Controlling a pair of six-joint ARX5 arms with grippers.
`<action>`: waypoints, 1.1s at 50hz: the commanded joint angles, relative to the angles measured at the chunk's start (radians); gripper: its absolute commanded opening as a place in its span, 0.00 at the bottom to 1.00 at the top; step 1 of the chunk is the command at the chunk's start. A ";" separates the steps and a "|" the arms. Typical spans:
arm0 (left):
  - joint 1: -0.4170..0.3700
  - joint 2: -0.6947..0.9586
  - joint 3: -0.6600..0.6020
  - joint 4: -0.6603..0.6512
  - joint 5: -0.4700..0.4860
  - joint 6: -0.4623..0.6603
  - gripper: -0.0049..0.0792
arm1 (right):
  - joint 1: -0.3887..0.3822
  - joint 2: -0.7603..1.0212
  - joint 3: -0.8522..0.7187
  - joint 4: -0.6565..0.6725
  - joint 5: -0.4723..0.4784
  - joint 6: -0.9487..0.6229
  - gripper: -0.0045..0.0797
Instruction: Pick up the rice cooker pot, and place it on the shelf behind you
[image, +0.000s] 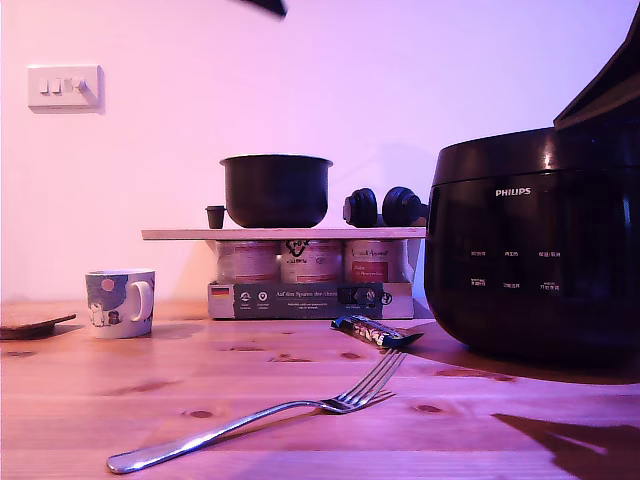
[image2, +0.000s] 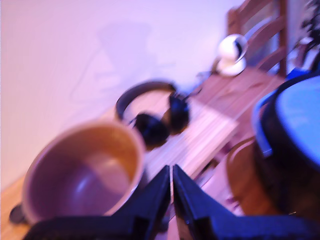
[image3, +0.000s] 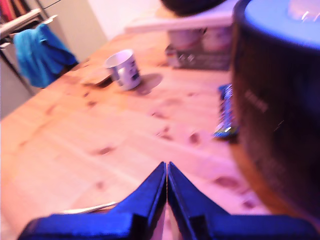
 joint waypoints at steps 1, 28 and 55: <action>-0.009 0.008 0.033 -0.020 0.000 -0.005 0.04 | 0.005 0.002 0.007 0.008 0.008 -0.023 0.04; 0.005 0.007 0.041 0.094 0.076 0.001 0.04 | 0.005 0.002 0.007 0.007 0.024 -0.031 0.04; 0.080 0.010 0.040 0.451 0.176 0.031 0.04 | 0.005 0.002 0.007 0.009 0.025 -0.047 0.04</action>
